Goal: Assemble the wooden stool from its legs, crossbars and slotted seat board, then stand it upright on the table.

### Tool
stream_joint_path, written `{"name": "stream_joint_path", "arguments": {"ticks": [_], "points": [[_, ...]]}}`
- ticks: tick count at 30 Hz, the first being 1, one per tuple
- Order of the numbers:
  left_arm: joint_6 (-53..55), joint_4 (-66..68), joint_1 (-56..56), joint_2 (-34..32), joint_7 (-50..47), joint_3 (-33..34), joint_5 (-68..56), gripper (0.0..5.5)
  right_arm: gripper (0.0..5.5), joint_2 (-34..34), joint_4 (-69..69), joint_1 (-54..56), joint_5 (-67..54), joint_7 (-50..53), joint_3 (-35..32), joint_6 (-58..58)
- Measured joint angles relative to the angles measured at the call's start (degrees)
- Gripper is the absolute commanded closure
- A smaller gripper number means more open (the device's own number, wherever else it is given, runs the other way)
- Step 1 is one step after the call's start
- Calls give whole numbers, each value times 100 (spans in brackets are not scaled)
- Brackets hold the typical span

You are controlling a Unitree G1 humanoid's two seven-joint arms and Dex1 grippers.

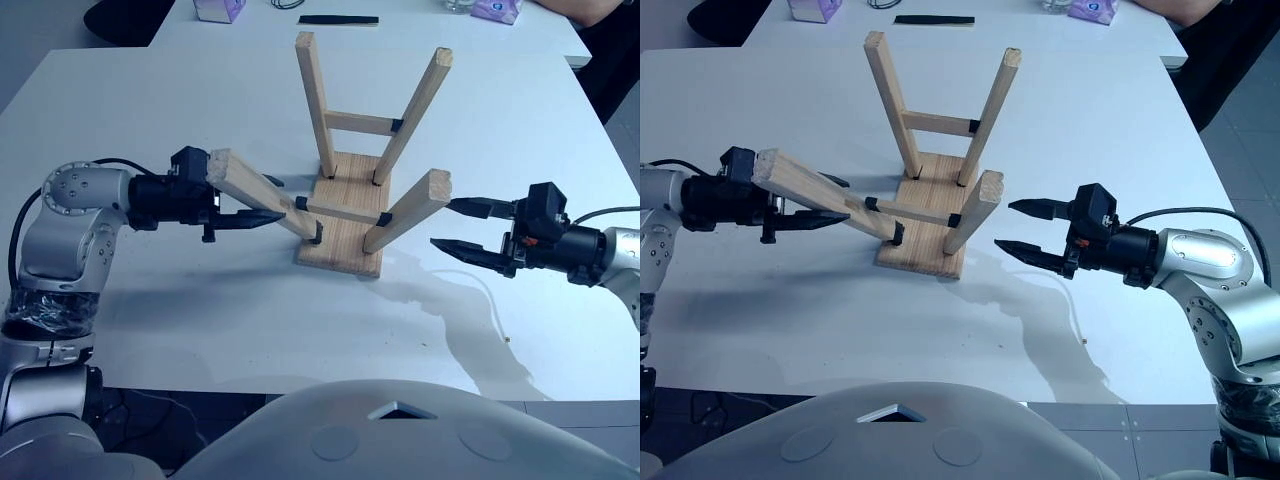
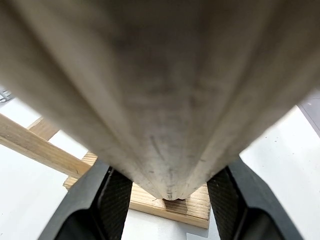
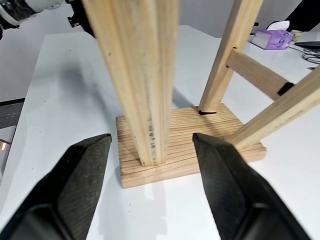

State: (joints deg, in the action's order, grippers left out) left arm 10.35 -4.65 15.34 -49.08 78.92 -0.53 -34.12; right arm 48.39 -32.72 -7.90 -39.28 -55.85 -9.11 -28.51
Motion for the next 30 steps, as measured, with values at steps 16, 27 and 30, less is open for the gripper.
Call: {"name": "stream_joint_path", "arguments": {"ticks": [16, 27, 30], "points": [[-416, 1054, 996, 5, 448, -352, 451, 346, 251, -7, -67, -170, 247, -205, 118, 227], [-538, 990, 923, 233, 395, -370, 554, 346, 251, -13, -90, -240, 349, -249, 204, 387], [-519, 757, 735, 228, 408, -366, 437, 346, 251, -14, -94, -267, 352, -248, 205, 391]]}}
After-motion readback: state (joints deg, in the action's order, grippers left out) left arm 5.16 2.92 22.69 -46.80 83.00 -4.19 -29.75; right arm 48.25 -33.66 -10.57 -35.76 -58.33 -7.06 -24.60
